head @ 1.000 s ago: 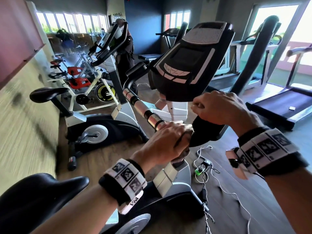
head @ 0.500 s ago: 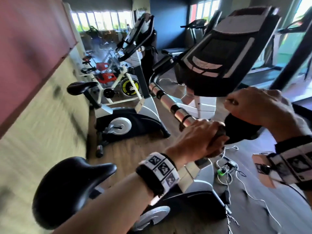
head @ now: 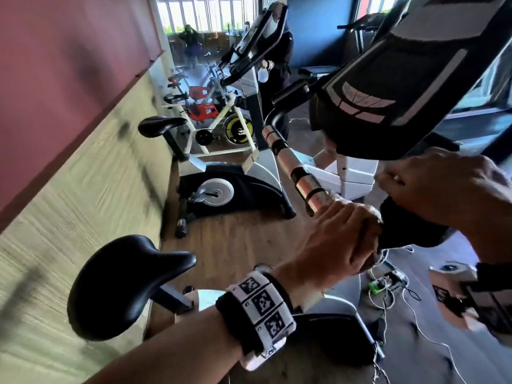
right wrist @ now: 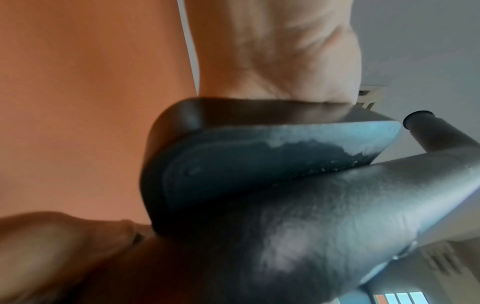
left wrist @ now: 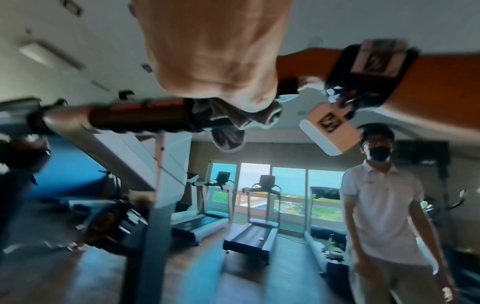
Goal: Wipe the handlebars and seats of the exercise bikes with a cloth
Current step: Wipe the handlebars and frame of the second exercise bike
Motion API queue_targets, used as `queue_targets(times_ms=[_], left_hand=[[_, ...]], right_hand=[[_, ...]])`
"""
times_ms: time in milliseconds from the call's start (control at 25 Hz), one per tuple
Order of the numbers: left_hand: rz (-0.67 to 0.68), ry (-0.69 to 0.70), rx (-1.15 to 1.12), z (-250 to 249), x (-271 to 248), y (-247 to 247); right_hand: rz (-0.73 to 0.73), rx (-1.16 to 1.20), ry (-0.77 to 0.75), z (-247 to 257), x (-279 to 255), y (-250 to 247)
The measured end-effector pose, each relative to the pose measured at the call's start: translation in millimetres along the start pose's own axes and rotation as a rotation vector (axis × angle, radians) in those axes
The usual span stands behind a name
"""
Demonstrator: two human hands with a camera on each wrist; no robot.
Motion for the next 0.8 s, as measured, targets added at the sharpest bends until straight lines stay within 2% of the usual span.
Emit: queue_targets(times_ms=[80,160,200,360,440,560,720,800], left_hand=[[-0.002,0.035,-0.006,2.1,-3.1,0.2],[0.122,0.067,-0.010,23.6,10.2,-4.8],[0.127,0.062,-0.022,27.6,16.6,-6.0],[-0.103,-0.068,-0.045,-13.5,0.9,1.9],[-0.072,-0.020,-0.005,-9.6,-3.7,3.6],[0.034,0.029,-0.010,23.8,14.3,-6.7],[-0.104,-0.063,0.026,-14.4,-2.4,2.5],[-0.070,-0.045,0.012,-9.1,-3.9,1.5]], right_hand=[[0.067,-0.107,-0.040,3.9,-2.9,-4.0],[0.070,-0.153,-0.103,2.0,-1.5,-3.2],[0.070,-0.144,-0.102,-1.3,0.5,-0.4],[0.058,-0.071,-0.101,-4.0,1.1,4.3],[0.055,-0.035,-0.112,-4.8,0.5,4.3],[0.080,0.013,-0.103,-6.4,-3.8,2.0],[0.072,0.062,-0.093,-8.0,-4.9,3.1],[0.062,0.081,-0.085,-9.2,-2.8,6.2]])
Point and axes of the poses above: each hand's wrist, its own x-axis towards the middle knuckle, its own y-axis out of the palm, z = x × y, the point moved 4 cm from there along x, towards the middle knuckle, and after that the axes turned 11 degrees about x, right-handed, at the moved point
